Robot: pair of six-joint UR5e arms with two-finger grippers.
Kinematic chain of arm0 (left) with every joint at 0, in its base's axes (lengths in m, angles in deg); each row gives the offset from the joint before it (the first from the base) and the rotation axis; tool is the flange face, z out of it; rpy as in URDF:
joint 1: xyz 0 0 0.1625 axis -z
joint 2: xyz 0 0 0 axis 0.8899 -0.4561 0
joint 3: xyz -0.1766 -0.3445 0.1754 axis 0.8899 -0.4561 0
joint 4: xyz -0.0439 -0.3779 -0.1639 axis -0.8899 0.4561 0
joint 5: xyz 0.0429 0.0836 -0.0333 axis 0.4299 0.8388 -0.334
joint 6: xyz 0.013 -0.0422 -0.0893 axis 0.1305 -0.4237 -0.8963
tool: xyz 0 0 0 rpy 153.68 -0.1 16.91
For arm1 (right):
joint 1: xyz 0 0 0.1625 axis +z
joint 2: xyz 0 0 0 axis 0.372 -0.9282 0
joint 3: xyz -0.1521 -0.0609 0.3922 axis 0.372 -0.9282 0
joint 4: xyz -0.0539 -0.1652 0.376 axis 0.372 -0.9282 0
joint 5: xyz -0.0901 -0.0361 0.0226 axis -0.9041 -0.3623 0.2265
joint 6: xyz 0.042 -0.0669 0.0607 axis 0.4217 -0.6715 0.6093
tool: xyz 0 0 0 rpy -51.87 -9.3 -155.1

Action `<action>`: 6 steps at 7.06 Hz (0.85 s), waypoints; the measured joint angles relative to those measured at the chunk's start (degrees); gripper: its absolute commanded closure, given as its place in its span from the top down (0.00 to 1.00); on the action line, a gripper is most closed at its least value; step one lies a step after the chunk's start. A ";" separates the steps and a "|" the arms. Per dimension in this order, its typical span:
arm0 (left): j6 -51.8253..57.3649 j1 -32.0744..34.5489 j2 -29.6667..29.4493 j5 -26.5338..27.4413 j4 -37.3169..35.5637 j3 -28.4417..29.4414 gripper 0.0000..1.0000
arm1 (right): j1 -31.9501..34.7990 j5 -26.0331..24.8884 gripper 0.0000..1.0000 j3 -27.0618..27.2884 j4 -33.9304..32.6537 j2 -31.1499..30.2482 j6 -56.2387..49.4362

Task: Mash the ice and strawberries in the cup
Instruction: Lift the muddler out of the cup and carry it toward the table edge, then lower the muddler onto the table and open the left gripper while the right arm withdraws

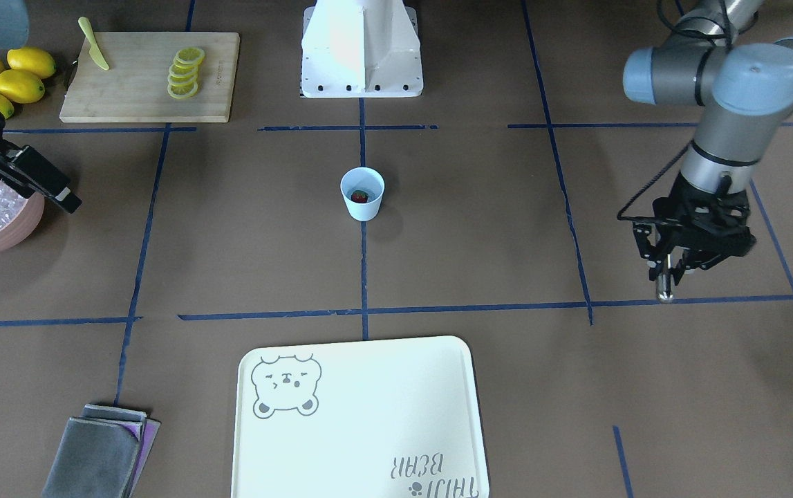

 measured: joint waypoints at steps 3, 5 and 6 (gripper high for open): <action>0.40 5.48 5.86 -7.09 -1.20 9.67 0.00 | 0.12 0.04 1.00 0.16 0.38 -1.60 -0.60; 0.16 6.88 6.57 -10.60 -0.93 14.63 0.00 | 0.12 0.01 1.00 0.21 0.41 -1.70 -0.63; 0.08 7.19 6.97 -11.00 -0.77 15.62 0.00 | 0.12 -0.01 1.00 0.22 0.41 -1.74 -0.64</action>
